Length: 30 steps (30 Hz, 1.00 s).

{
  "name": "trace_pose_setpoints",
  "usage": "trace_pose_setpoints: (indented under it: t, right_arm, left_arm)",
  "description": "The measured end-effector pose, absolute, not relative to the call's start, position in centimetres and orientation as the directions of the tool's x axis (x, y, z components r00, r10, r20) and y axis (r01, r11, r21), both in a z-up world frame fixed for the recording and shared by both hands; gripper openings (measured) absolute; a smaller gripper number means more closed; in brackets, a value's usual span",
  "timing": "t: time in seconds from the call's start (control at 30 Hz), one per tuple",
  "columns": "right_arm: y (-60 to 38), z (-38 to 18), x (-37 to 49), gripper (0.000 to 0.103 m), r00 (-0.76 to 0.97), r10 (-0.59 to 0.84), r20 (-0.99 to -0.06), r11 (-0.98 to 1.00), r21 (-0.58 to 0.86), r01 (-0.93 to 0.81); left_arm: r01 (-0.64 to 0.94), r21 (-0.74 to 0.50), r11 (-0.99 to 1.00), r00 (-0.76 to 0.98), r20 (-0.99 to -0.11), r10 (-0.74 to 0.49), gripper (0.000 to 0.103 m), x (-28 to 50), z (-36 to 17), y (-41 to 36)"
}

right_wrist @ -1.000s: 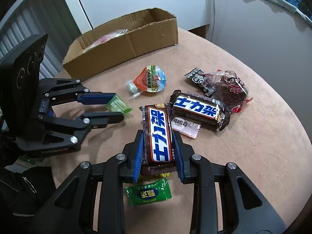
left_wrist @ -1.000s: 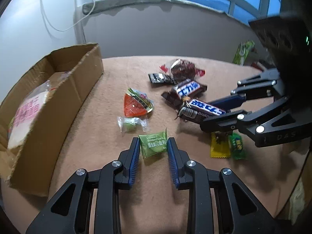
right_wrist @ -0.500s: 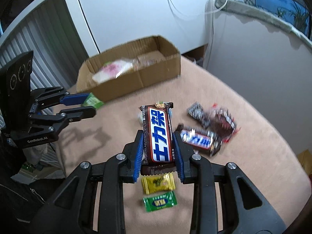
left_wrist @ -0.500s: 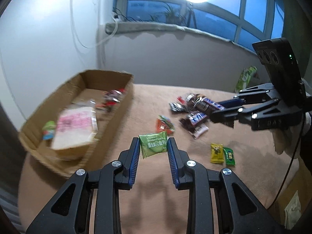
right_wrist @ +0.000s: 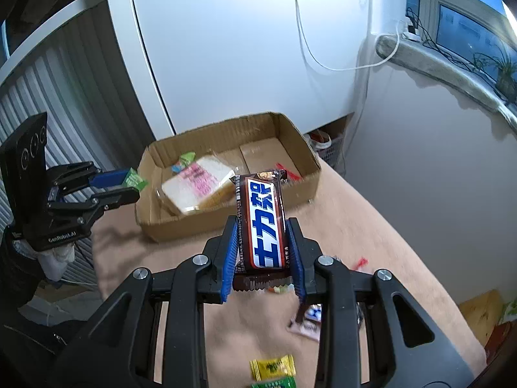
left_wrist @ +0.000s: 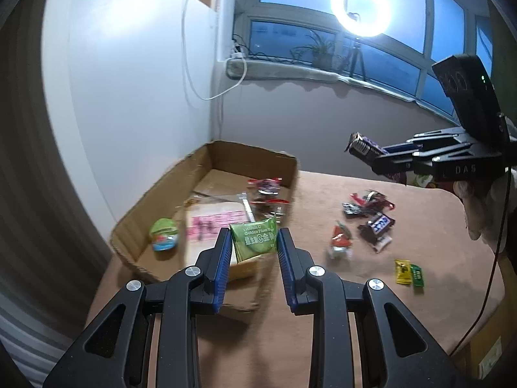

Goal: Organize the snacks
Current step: 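Carry both snacks to the box and open both grippers over it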

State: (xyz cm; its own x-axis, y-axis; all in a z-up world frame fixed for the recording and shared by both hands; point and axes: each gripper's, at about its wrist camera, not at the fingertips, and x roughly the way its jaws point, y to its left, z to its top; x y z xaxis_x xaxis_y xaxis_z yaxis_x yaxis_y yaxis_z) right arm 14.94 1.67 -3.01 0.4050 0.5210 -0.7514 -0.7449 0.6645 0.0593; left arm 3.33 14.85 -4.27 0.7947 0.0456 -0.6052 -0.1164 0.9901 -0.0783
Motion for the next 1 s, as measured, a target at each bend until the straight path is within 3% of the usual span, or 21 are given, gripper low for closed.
trace_pose_setpoints:
  t: [1.0]
  right_arm:
    - [13.1, -5.0, 23.0, 0.030, 0.387, 0.487, -0.783, 0.656, 0.036, -0.754]
  left_arm:
    - [-0.144, -0.092, 0.985, 0.760, -0.648, 0.051, 0.027, 5.4, -7.0, 18.0]
